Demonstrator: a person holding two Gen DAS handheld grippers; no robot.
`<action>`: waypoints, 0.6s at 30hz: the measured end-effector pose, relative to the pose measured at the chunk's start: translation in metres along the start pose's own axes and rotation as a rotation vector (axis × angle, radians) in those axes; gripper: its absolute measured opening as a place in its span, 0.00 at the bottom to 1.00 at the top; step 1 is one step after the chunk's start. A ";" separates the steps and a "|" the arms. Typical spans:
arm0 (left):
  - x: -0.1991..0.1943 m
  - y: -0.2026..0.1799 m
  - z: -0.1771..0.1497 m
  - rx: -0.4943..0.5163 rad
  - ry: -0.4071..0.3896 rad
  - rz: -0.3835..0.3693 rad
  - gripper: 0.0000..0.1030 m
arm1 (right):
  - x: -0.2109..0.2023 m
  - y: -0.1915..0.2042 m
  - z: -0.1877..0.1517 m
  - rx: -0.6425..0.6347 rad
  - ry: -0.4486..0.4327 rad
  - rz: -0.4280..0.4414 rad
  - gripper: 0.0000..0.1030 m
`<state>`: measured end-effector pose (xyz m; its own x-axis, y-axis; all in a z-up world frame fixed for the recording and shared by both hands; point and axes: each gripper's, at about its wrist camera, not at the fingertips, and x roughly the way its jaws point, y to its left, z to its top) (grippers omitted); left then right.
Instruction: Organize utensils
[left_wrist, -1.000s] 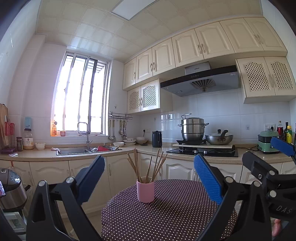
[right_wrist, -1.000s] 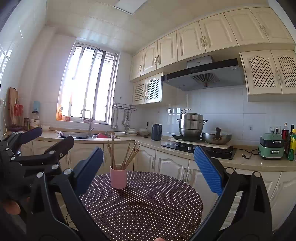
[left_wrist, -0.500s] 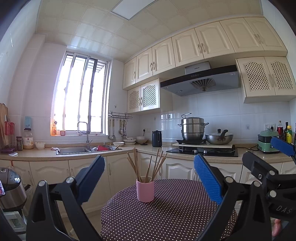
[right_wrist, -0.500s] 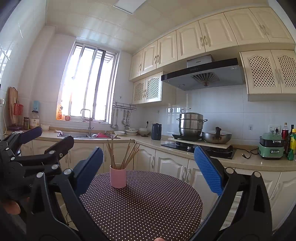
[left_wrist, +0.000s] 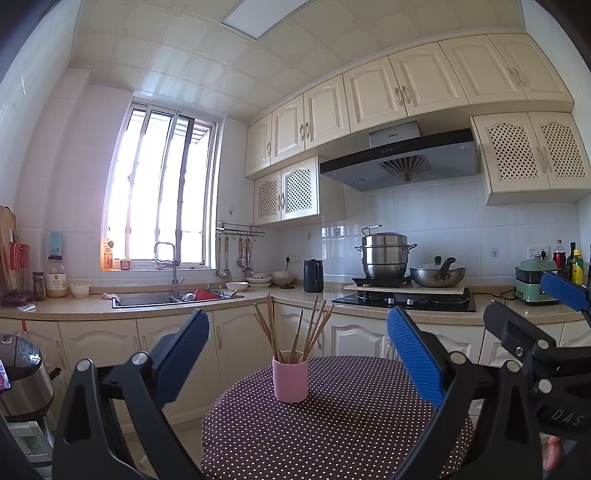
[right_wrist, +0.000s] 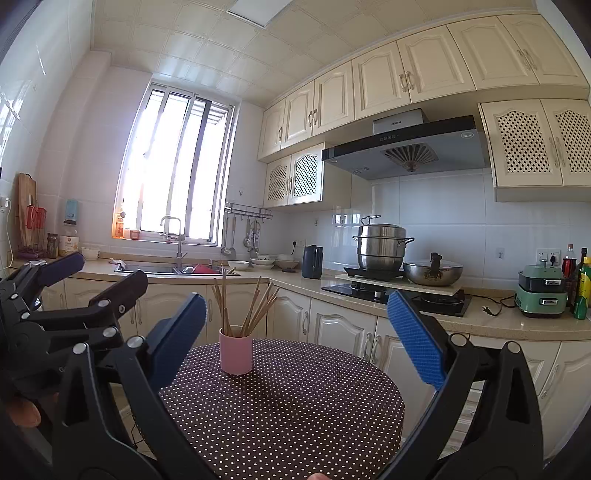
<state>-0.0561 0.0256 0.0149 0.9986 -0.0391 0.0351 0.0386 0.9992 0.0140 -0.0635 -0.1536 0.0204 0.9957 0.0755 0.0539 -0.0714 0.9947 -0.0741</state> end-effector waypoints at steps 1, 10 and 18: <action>0.000 0.000 0.000 -0.001 0.000 0.000 0.93 | 0.000 0.000 0.000 0.000 0.001 0.000 0.94; 0.003 0.000 -0.001 0.001 0.005 0.001 0.92 | 0.002 0.000 -0.002 0.003 0.005 -0.001 0.94; 0.012 -0.004 -0.006 0.012 0.014 -0.004 0.93 | 0.008 -0.004 -0.011 0.016 0.011 -0.002 0.94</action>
<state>-0.0442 0.0210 0.0091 0.9988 -0.0432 0.0212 0.0426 0.9987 0.0264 -0.0546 -0.1575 0.0105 0.9964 0.0728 0.0435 -0.0702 0.9958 -0.0581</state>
